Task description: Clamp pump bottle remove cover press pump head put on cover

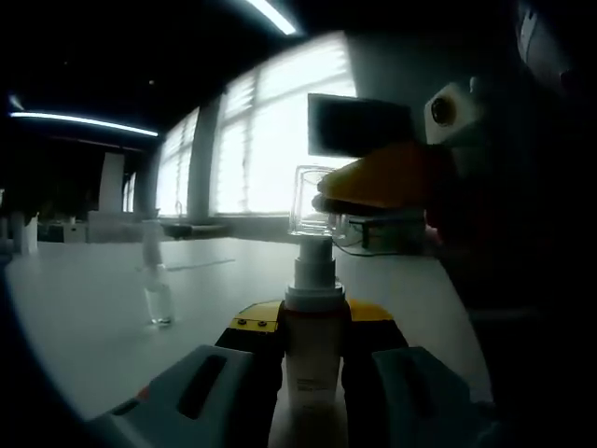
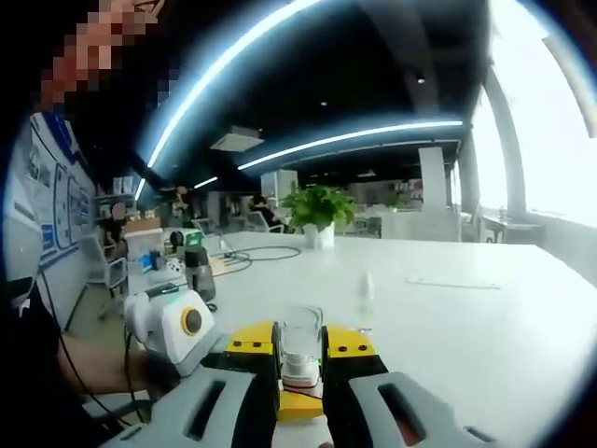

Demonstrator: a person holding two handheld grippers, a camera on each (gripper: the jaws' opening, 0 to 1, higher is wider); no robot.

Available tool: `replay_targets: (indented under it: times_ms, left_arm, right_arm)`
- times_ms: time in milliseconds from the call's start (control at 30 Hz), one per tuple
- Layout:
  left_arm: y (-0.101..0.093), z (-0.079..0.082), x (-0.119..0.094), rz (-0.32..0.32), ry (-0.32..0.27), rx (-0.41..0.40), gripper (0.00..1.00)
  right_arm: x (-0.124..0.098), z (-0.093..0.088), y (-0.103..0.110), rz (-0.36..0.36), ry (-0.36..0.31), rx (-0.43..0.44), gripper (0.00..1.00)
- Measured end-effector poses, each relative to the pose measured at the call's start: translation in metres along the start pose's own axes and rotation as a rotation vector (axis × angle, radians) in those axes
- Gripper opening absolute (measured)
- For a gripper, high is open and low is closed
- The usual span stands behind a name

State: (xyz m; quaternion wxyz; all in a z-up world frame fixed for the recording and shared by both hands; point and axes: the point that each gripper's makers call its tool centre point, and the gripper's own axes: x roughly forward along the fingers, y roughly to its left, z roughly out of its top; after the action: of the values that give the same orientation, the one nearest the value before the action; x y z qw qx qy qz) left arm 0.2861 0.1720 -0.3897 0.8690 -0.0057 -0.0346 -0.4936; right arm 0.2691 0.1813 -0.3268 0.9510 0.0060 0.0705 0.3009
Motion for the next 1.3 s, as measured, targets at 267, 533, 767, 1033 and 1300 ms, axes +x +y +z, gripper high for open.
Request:
replay_targets:
  times_ms: [267, 533, 767, 1033, 1300]
  left_arm:
    - [0.0002, -0.0001, -0.0007, 0.003, 0.001, 0.005, 0.14]
    - [-0.0013, -0.0001, -0.0001, 0.004, 0.001, 0.008, 0.14]
    - [-0.0029, 0.0005, 0.0004, 0.001, 0.0, 0.012, 0.14]
    - [-0.0029, 0.0007, 0.0002, 0.001, 0.0, 0.011, 0.14]
    - [-0.0041, 0.0007, 0.0001, -0.002, -0.001, 0.015, 0.14]
  right_arm:
    - [0.0042, -0.0086, 0.003, -0.027, 0.038, -0.065, 0.12]
    - [0.0045, -0.0091, 0.0018, -0.054, 0.044, -0.089, 0.12]
    - [0.0038, -0.0098, 0.0036, -0.063, 0.046, -0.098, 0.12]
    - [0.0042, -0.0101, 0.0035, -0.085, 0.043, -0.059, 0.12]
    - [0.0019, -0.0097, 0.0061, -0.109, 0.039, -0.115, 0.12]
